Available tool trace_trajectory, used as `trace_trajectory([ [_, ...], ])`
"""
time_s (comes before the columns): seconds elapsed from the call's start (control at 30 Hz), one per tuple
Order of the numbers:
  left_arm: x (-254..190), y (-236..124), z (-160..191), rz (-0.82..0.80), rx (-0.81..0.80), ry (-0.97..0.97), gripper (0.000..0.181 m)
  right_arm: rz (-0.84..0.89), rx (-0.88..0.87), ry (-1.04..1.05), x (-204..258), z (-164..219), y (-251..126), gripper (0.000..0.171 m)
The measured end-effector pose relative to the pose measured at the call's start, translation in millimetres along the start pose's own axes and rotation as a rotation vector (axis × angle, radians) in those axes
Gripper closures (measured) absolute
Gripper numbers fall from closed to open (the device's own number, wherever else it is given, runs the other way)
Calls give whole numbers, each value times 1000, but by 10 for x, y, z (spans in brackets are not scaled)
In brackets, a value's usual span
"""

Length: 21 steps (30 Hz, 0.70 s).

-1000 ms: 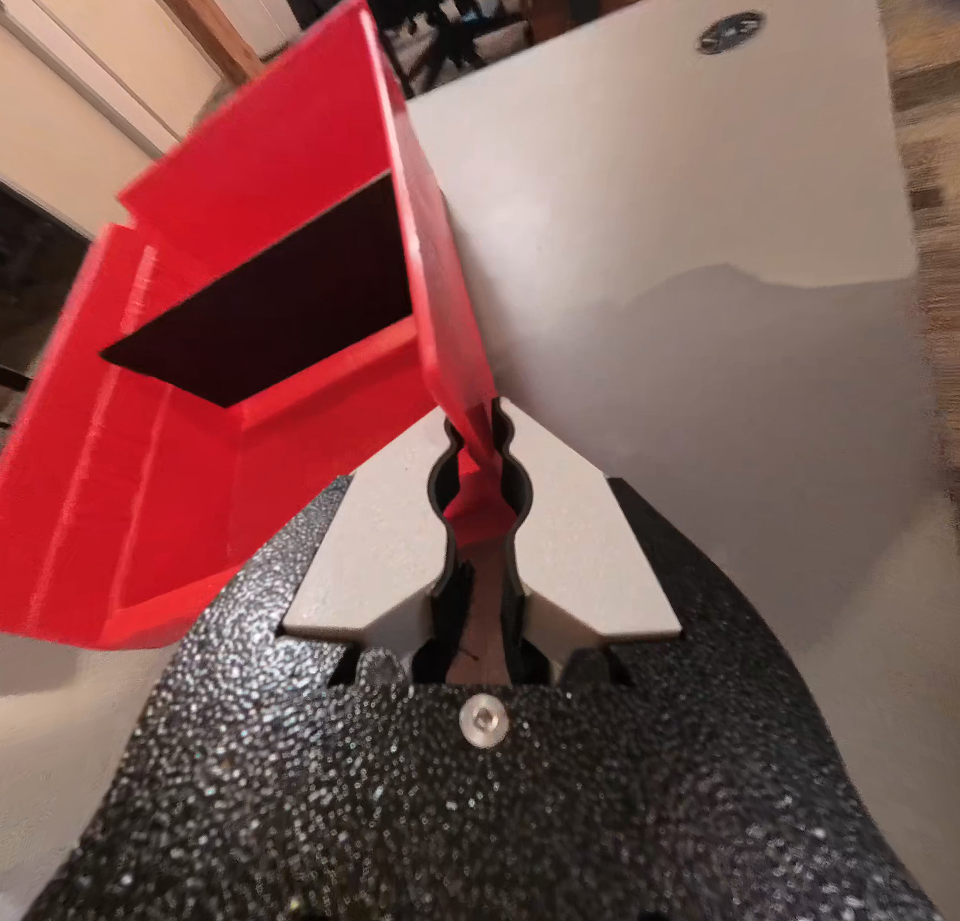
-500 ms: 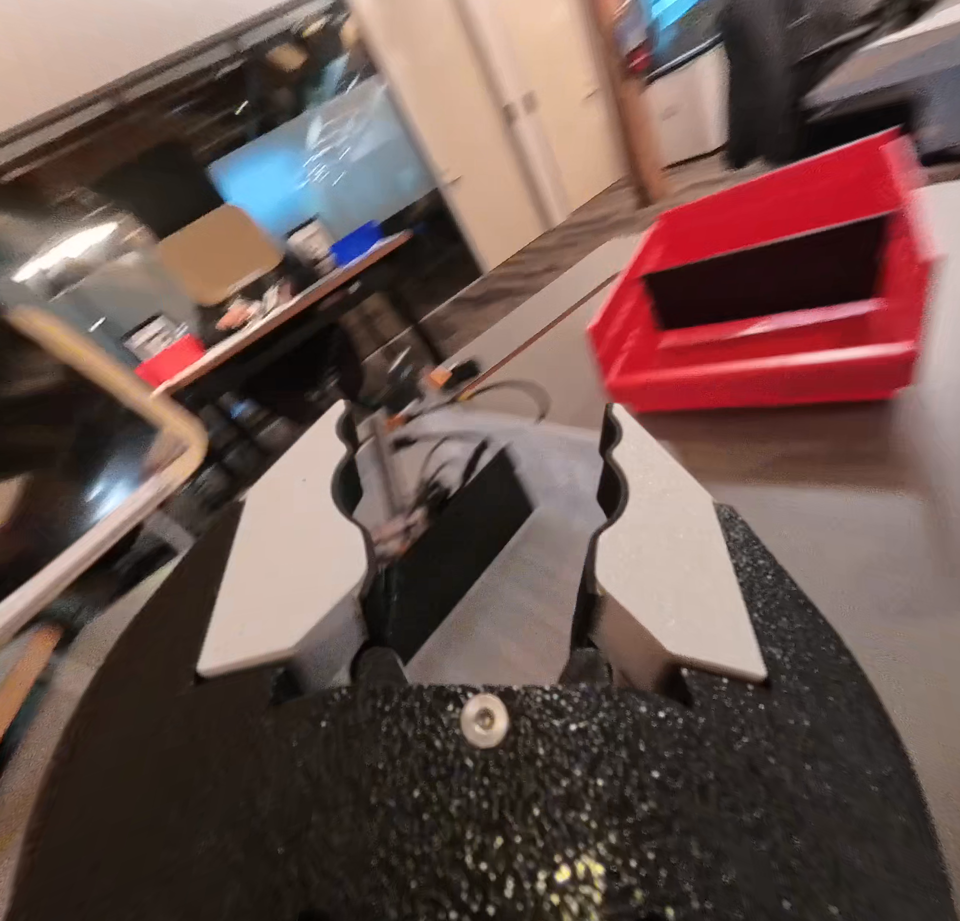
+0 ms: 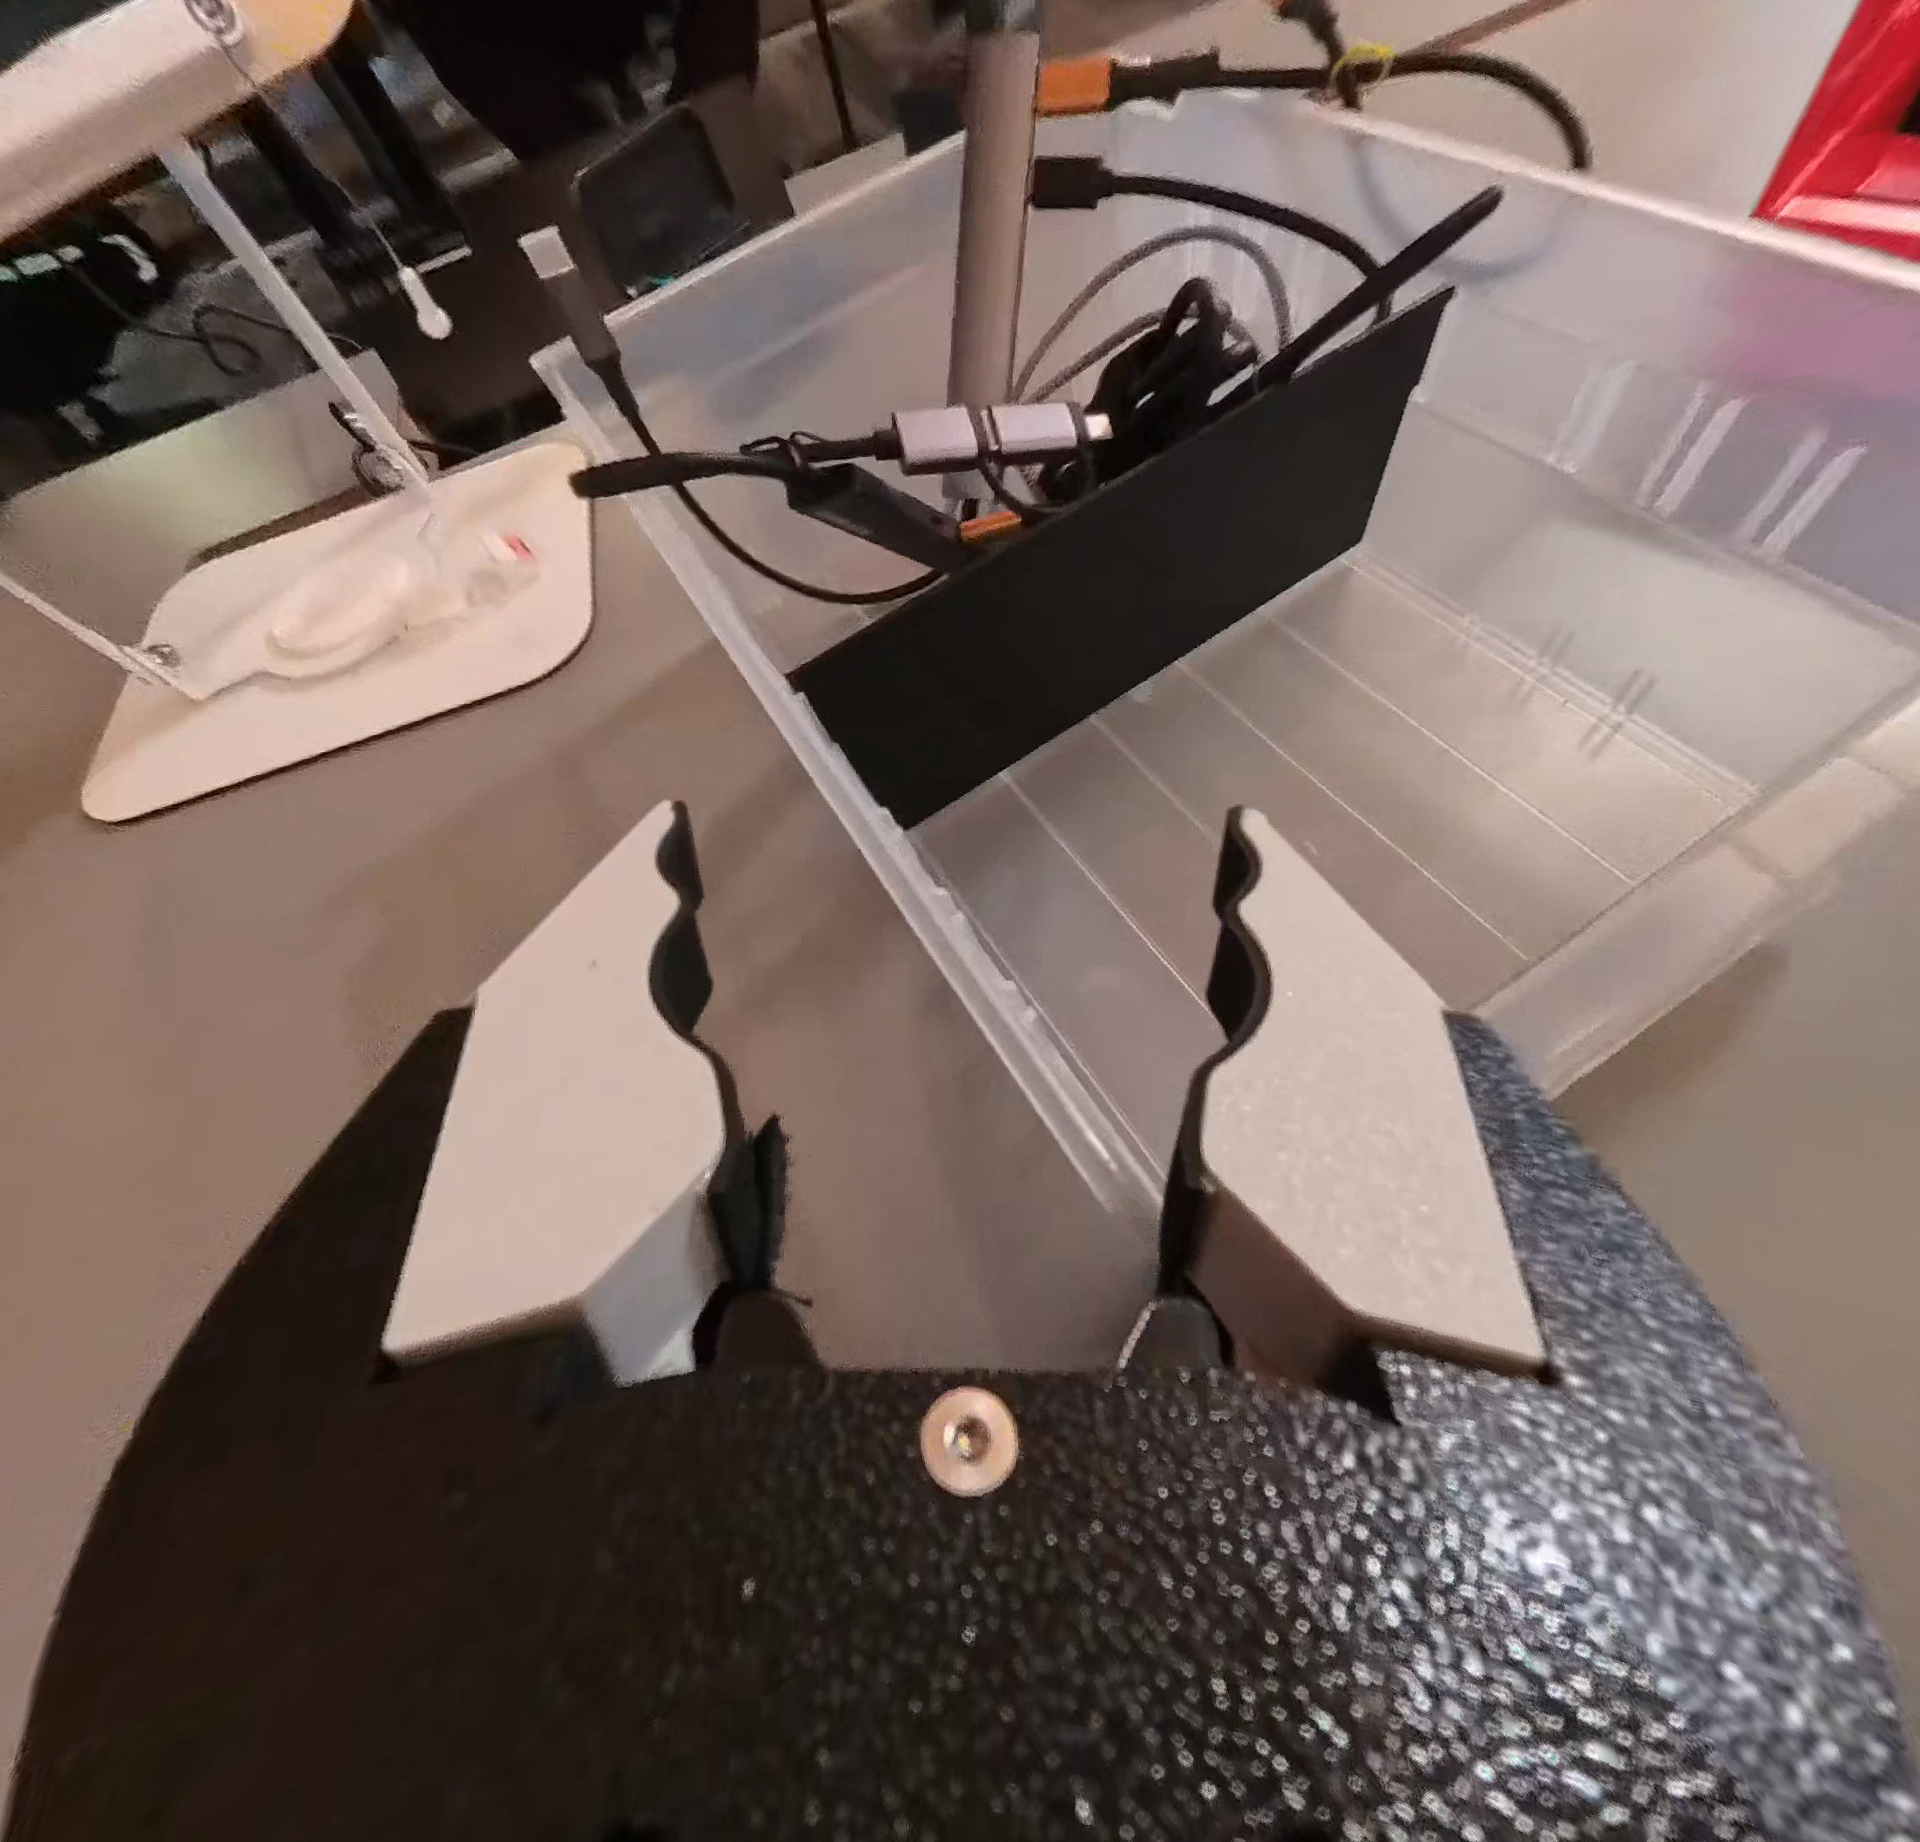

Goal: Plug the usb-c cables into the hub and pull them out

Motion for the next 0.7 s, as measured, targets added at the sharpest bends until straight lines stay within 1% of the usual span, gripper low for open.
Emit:
trace_trajectory([
  [0.03, 43, -1, 9, -25, 4, 11, 91, 5, 3, -10, -57, 0, -19, 56],
  [0.1, 178, -14, 36, -89, -1, 18, 109, 42, 14, -19, -221, 22, -69, 64],
  [0.13, 230, -8, 63, -89, 3, 12, 127, 61, 26, -24, -317, 45, -87, 66],
  [0.17, 293, 13, 102, -91, 14, -10, 139, 75, 44, -24, -416, 72, -97, 67],
  [0.2, 356, 44, 146, -91, 30, -33, 143, 82, 62, -22, -514, 92, -104, 72],
  [0.23, 402, 76, 176, -78, 34, -61, 153, 80, 79, -27, -604, 104, -108, 84],
  [0.27, 435, 90, 182, -54, 24, -89, 162, 74, 100, -40, -689, 114, -103, 104],
  [0.3, 481, 96, 190, -48, 24, -110, 167, 77, 122, -56, -781, 125, -90, 119],
  [0.37, 593, 82, 219, -78, 37, -116, 175, 60, 168, -96, -921, 153, -51, 157],
  [0.4, 637, 61, 239, -89, 40, -106, 176, 63, 188, -103, -991, 164, -36, 163],
  [0.57, 801, -164, 394, -99, 26, -144, 177, -53, 226, -70, -1152, 163, 15, 166],
  [0.7, 1090, -395, 568, -114, 36, -170, 177, -120, 234, -94, -1266, 165, 71, 167],
])
Point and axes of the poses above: each gripper's, where its closed fingertips meet, y out along the fingers, z out of its underside, x = y × z across the jaws, the point moved 4 cm from there along -y, back along the fingers
